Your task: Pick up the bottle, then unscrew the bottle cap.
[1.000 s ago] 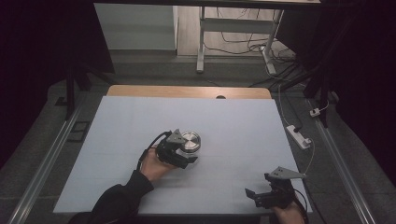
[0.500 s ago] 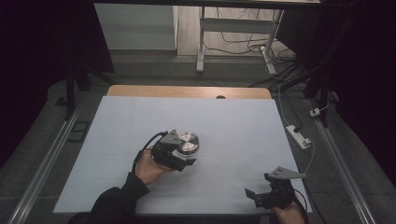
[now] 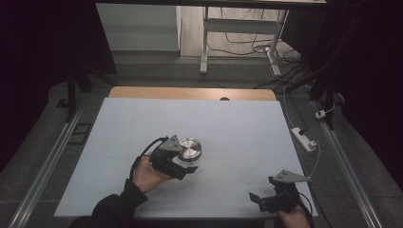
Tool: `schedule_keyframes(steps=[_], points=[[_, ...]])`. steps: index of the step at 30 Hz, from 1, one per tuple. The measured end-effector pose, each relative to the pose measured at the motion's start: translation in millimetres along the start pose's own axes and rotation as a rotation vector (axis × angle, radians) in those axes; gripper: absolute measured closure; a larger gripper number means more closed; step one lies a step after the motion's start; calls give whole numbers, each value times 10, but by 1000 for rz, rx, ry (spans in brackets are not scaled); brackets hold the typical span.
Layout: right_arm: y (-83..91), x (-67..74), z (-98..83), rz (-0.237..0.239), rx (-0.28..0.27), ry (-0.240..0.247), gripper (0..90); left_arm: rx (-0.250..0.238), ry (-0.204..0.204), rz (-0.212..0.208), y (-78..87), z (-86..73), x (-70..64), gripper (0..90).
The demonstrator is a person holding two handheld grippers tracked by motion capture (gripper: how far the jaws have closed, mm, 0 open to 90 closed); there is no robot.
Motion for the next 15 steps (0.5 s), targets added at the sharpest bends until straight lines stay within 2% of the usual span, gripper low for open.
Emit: schedule_keyframes(steps=[13,15], points=[[26,2,25,-1,-25,4,0,-12,-12,-3,34,1,-27,156],[22,16,34,11,-27,2,0,-12,-14,-1,35,0,-26,156]])
Point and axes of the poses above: each handheld gripper's, and its own axes: y roughly backward along the jaws, z roughly out of its top, x roughly to its left, the point moved 8 cm from there along -y, roughly forward along the jaws, and after that the axes turned 10 degrees about z, right-handed, at the moved point
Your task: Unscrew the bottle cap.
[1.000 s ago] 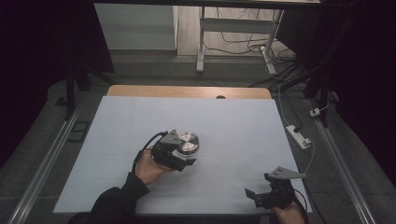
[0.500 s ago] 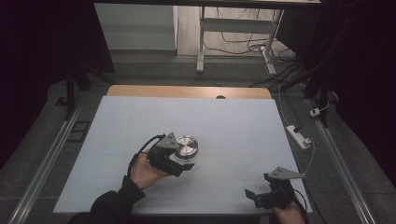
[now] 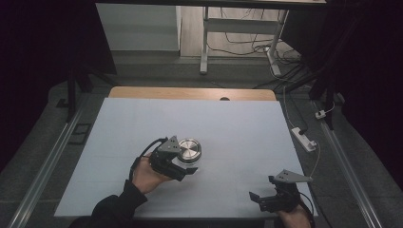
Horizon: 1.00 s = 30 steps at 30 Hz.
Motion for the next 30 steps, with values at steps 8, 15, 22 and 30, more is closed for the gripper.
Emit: schedule_keyframes(steps=[8,15,22,30], points=[[22,108,157,21,-47,43,0,1,-3,10,-7,-12,11,156],[-23,284,285,70,-54,87,0,-1,-7,15,-1,-12,10,156],[-84,512,452,124,-57,158,0,0,-9,10,-5,-12,3,156],[-175,654,697,171,-70,221,0,-7,-6,13,-5,-7,-5,155]])
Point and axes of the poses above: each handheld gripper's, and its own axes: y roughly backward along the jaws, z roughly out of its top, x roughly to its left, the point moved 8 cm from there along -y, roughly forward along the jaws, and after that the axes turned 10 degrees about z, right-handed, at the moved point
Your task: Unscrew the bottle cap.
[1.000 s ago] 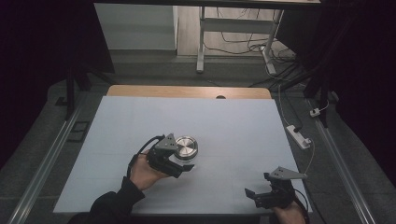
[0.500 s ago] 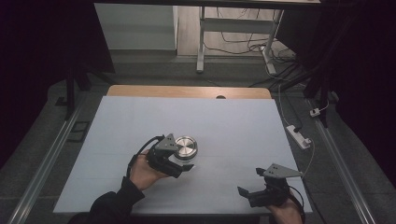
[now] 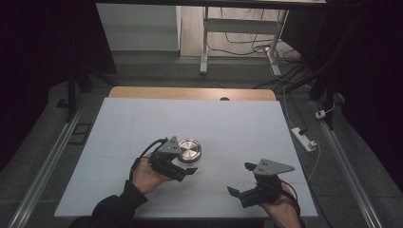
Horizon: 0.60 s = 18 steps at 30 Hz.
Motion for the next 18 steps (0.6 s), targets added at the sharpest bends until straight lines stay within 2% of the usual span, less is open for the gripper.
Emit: schedule_keyframes(steps=[8,10,18], points=[[-172,48,199,49,-5,19,0,-1,1,-1,-17,-2,-20,156],[-258,57,276,75,-4,23,0,3,-1,-2,-22,-3,-24,156],[-411,28,483,79,-8,49,0,5,-6,-2,-15,1,-25,156]])
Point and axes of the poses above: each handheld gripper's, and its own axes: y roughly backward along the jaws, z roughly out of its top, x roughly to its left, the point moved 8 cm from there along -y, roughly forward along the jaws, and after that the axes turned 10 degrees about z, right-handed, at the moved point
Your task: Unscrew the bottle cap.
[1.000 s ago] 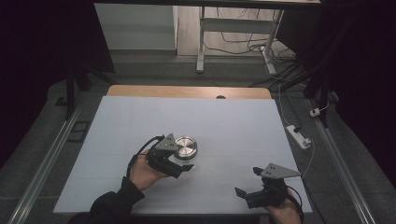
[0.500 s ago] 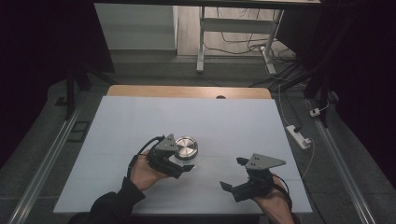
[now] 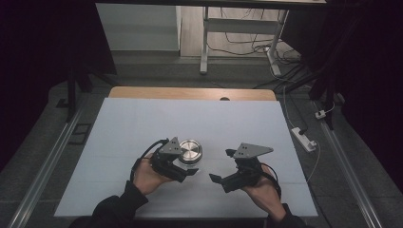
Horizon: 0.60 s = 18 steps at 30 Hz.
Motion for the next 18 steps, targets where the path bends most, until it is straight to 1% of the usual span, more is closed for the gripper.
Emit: schedule_keyframes(steps=[3,4,5,6,7,8,9,11,12,13,15,17,18], points=[[-53,7,92,-9,5,8,0,4,3,-2,-6,-5,-5,156],[-88,18,152,-8,4,7,0,3,5,-3,-11,-5,-6,156],[-88,18,152,-8,4,7,0,5,2,-2,-12,-8,-6,156],[-108,23,182,-9,2,7,0,2,8,-2,-18,-4,-12,156],[-150,30,237,-12,4,8,0,5,5,-1,-19,-6,-13,156],[-150,30,237,-12,4,8,0,5,6,-1,-20,-5,-14,156],[-197,38,287,-11,9,9,0,5,8,0,-20,-4,-13,156],[-222,44,313,-9,8,10,0,9,4,2,-19,-5,-7,156],[-247,52,334,-4,13,9,0,6,9,4,-21,-3,-8,156],[-304,62,374,-4,21,21,0,10,12,9,-27,-6,-6,156],[-359,71,413,-4,29,28,0,11,12,11,-30,-7,-6,156],[-385,77,433,-3,28,29,0,12,16,12,-37,-8,-11,156],[-438,80,467,-8,32,29,0,14,17,13,-38,-9,-16,156]])
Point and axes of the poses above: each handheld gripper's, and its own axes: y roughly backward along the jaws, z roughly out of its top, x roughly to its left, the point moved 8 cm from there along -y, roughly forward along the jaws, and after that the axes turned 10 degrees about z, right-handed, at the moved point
